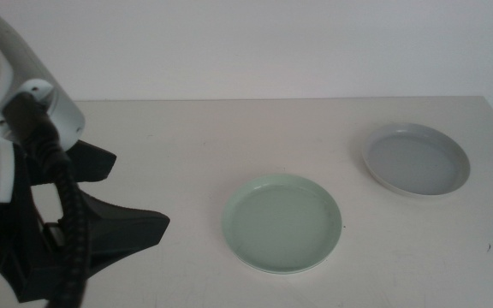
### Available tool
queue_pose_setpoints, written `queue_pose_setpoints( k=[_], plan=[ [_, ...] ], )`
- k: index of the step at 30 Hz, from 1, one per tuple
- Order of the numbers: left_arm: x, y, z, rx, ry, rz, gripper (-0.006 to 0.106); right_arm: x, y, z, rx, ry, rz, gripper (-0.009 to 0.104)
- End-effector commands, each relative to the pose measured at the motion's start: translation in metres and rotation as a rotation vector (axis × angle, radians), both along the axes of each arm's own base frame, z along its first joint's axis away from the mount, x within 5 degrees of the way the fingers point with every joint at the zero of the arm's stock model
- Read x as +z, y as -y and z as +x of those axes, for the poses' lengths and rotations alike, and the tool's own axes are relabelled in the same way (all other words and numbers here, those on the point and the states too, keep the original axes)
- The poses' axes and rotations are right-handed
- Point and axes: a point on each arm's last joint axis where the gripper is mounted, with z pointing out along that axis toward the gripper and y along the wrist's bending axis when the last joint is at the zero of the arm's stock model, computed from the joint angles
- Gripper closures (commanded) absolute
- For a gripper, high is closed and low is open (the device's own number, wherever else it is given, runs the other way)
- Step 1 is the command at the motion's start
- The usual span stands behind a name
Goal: Stack the three bowls on top of each other.
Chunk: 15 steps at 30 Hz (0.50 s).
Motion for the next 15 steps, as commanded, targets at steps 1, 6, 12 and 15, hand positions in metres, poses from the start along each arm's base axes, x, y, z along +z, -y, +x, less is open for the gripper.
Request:
queue_pose_setpoints(
  k=[1, 6, 12, 15],
  plan=[
    [0.015, 0.001, -0.001, 0.014, 0.051, -0.077, -0.005, 0.024, 0.002, 0.001, 0.002, 0.116, -0.011, 0.054],
    [0.015, 0.001, -0.001, 0.014, 0.05, -0.077, -0.005, 0.031, 0.0, 0.017, 0.004, 0.124, -0.002, 0.054],
    [0.015, 0.001, -0.001, 0.014, 0.05, -0.076, -0.005, 0.03, -0.003, 0.047, 0.031, 0.101, -0.007, 0.054],
    [0.015, 0.001, -0.001, 0.014, 0.05, -0.076, -0.005, 0.025, -0.004, 0.066, 0.052, 0.082, -0.033, 0.054]
  ],
)
